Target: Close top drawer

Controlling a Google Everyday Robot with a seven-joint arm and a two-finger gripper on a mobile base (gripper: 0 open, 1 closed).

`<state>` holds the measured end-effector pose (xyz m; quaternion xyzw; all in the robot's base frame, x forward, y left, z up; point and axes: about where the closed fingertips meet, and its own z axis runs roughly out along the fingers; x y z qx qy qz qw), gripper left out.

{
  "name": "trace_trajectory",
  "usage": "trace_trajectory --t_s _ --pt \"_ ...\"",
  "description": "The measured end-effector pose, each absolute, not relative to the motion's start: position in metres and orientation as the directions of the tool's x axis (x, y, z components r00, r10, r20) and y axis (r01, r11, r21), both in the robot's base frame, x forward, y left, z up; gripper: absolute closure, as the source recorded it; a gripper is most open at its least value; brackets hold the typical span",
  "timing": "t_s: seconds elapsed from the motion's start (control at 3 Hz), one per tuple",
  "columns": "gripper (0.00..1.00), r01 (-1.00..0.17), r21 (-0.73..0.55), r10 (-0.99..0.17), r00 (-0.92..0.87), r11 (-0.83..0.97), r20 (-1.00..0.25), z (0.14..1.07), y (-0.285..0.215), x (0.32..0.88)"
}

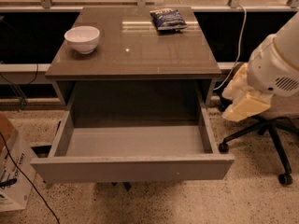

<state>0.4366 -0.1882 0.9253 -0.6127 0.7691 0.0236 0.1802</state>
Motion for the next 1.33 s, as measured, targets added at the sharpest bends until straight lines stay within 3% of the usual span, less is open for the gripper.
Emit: trace_trajectory --t_s 0.33,0.67,1.33 --pt "0.87 -0.978 -0.073 -0.901 -0.149 0.195 -0.408 0.853 -0.157 0.429" --pt "1.0 -0.988 0.031 -0.888 -0.148 0.149 -0.436 0.797 -0.142 0.41" --pt "1.0 -0.988 0.05 -0.888 -0.153 0.145 -0.434 0.778 -0.136 0.411"
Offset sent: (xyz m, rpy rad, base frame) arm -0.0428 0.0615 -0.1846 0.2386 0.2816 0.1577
